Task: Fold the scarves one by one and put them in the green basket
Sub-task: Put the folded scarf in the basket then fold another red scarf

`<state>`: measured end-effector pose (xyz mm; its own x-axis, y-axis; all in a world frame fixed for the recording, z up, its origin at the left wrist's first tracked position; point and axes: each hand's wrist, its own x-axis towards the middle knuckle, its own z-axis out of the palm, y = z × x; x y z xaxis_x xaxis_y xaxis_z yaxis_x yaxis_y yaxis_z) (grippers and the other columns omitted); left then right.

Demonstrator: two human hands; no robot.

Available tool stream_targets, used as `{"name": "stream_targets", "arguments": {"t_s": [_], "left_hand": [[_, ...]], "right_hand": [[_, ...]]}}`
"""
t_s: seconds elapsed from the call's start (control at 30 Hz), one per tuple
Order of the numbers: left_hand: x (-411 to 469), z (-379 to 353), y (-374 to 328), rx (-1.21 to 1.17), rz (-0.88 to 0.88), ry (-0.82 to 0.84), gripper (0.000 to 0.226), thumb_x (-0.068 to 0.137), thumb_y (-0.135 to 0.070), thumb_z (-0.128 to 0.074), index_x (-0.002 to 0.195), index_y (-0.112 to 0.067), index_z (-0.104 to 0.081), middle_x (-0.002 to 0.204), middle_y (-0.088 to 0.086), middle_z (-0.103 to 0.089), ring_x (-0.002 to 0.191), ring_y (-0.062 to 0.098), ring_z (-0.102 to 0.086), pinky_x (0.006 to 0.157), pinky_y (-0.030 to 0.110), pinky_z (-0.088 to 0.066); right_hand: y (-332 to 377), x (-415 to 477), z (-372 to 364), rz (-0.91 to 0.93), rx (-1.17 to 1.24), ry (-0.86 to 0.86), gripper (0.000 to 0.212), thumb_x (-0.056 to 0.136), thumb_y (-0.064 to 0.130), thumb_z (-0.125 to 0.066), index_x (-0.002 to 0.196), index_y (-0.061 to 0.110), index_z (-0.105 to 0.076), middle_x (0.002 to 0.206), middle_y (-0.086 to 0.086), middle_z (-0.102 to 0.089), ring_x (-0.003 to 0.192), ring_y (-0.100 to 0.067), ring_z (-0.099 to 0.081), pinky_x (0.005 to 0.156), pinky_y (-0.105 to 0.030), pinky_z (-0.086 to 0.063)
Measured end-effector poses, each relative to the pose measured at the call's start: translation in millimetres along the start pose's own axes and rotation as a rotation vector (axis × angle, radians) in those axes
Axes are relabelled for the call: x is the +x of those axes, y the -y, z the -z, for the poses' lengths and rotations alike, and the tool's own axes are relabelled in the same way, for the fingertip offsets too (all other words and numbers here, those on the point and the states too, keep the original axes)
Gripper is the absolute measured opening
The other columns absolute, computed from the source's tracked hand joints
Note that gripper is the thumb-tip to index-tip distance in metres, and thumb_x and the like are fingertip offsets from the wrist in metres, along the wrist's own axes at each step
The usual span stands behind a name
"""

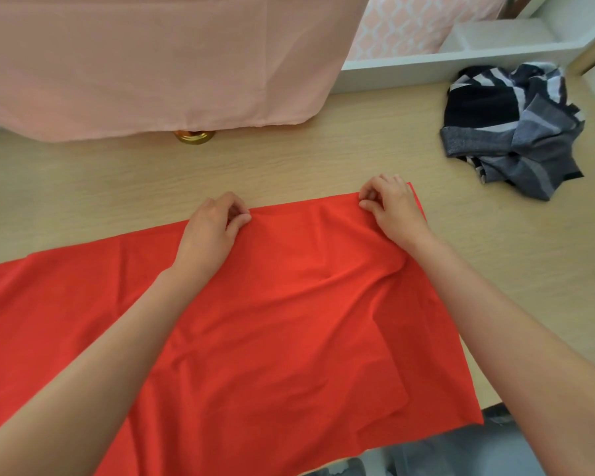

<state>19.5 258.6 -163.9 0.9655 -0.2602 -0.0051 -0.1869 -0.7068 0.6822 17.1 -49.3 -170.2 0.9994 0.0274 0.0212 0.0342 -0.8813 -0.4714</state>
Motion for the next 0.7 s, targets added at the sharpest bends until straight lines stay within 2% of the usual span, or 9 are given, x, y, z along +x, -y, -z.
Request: {"name": "stream_targets", "arguments": {"t_s": [0.1, 0.23, 0.33, 0.43, 0.53, 0.7], "left_hand": [[-1.2, 0.0, -0.1, -0.045, 0.075, -0.118, 0.007, 0.091, -0.011, -0.059, 0.097, -0.013, -0.056, 0.087, -0.001, -0.060, 0.082, 0.017, -0.055, 0.073, 0.029, -0.038], [-0.6, -5.0, 6.2, 0.054, 0.037, -0.218, 0.018, 0.084, -0.006, -0.065, 0.100, -0.012, -0.060, 0.093, 0.003, -0.061, 0.091, 0.029, -0.058, 0.083, 0.044, -0.044], [-3.0, -12.8, 3.1, 0.171, 0.029, -0.222, 0.026, 0.085, -0.012, -0.066, 0.110, -0.009, -0.061, 0.108, 0.012, -0.057, 0.102, 0.034, -0.051, 0.090, 0.043, -0.039], [-14.9, -17.2, -5.3, 0.207, -0.020, -0.253, 0.032, 0.092, -0.020, -0.059, 0.123, -0.010, -0.057, 0.124, 0.012, -0.053, 0.113, 0.031, -0.048, 0.099, 0.041, -0.036], [-36.7, -16.0, -8.2, 0.260, -0.068, -0.251, 0.035, 0.096, -0.021, -0.051, 0.130, -0.011, -0.052, 0.137, 0.011, -0.049, 0.127, 0.029, -0.043, 0.111, 0.045, -0.029], [-82.4, -12.6, 7.7, 0.412, 0.071, -0.209, 0.051, 0.099, -0.031, -0.033, 0.145, -0.009, -0.039, 0.154, 0.010, -0.033, 0.146, 0.025, -0.022, 0.119, 0.044, -0.010]], "right_hand": [[-0.7, 0.2, -0.4, -0.006, 0.000, 0.009, 0.018, 0.079, 0.005, -0.067, 0.093, 0.015, -0.063, 0.082, 0.007, -0.049, 0.085, -0.014, -0.041, 0.082, -0.037, -0.035], [0.5, 0.6, 0.7, -0.010, -0.009, -0.003, 0.013, 0.080, 0.005, -0.066, 0.088, 0.014, -0.064, 0.082, 0.006, -0.050, 0.085, -0.019, -0.046, 0.082, -0.035, -0.034], [2.4, -2.7, 1.9, -0.031, -0.082, -0.103, 0.006, 0.081, 0.008, -0.065, 0.086, 0.012, -0.065, 0.082, 0.003, -0.055, 0.089, -0.026, -0.051, 0.080, -0.031, -0.030], [2.9, -6.6, 6.4, -0.102, -0.079, -0.216, 0.003, 0.083, 0.009, -0.063, 0.085, 0.010, -0.065, 0.087, -0.006, -0.062, 0.090, -0.027, -0.052, 0.083, -0.033, -0.033], [-1.3, -10.2, 9.5, -0.139, -0.054, -0.213, 0.002, 0.084, 0.011, -0.063, 0.086, 0.010, -0.064, 0.089, -0.007, -0.061, 0.091, -0.028, -0.052, 0.083, -0.034, -0.035], [-13.2, -23.7, 14.7, -0.325, -0.077, -0.301, 0.024, 0.082, 0.032, -0.069, 0.096, 0.013, -0.063, 0.101, -0.009, -0.060, 0.100, -0.028, -0.053, 0.089, -0.038, -0.039]]}}
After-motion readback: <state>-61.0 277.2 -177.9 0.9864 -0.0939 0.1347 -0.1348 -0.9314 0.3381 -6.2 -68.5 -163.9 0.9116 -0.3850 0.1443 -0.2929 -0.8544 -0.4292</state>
